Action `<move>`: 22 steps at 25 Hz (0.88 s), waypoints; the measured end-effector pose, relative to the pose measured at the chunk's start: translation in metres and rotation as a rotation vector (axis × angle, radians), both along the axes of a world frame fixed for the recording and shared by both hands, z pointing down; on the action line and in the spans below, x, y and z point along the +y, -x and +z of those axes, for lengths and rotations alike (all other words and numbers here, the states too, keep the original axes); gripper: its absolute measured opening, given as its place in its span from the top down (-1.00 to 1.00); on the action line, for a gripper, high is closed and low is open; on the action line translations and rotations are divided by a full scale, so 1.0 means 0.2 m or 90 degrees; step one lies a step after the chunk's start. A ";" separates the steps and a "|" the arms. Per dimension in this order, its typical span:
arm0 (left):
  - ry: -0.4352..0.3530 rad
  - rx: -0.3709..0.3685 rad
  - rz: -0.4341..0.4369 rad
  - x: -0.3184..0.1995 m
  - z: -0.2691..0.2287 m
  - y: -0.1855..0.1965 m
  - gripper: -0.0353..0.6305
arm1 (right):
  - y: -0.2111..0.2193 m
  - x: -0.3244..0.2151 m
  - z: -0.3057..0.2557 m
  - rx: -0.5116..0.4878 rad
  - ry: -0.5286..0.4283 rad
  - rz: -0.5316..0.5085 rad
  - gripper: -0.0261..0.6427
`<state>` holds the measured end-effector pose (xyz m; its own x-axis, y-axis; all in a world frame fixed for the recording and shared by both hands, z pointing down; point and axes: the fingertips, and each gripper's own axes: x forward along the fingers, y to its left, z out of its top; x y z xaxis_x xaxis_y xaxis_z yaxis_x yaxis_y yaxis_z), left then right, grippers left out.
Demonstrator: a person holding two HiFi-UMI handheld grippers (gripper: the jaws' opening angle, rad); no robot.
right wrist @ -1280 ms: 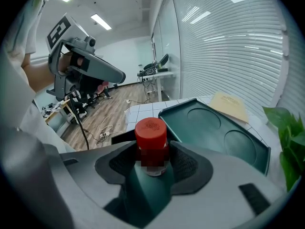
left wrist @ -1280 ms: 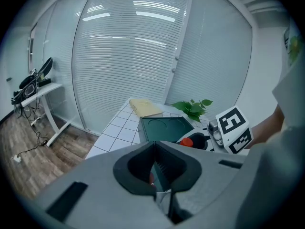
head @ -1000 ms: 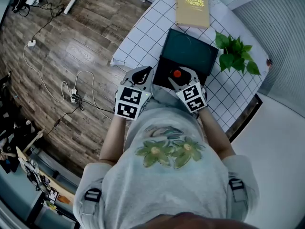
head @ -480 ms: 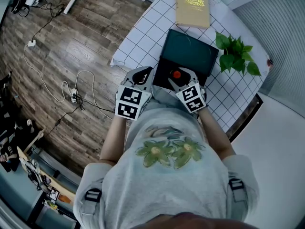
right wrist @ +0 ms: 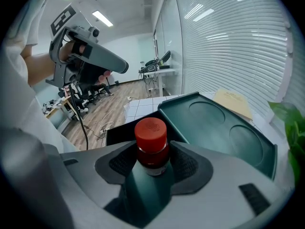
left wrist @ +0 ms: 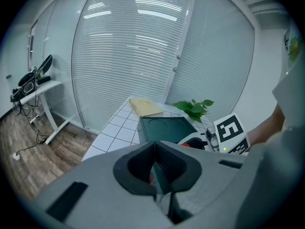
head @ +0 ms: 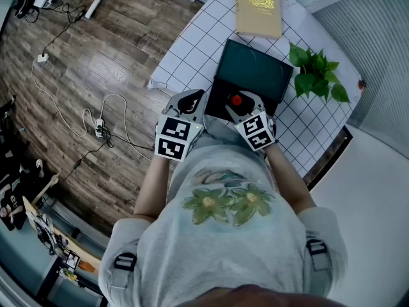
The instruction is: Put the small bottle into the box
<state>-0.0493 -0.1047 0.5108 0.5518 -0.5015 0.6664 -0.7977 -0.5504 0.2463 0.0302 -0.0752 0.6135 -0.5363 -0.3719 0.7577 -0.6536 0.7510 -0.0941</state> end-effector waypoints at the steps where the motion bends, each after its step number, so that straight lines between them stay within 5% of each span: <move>1: 0.000 0.000 0.000 0.00 0.00 0.00 0.86 | 0.00 0.00 0.00 0.000 -0.001 0.000 0.28; 22: -0.005 0.008 0.003 -0.01 -0.01 -0.01 0.86 | 0.00 0.01 0.02 0.024 -0.021 -0.008 0.27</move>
<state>-0.0467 -0.1061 0.5093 0.5630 -0.5042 0.6548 -0.7916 -0.5567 0.2520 0.0304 -0.0729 0.6182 -0.5123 -0.3896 0.7653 -0.6464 0.7617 -0.0450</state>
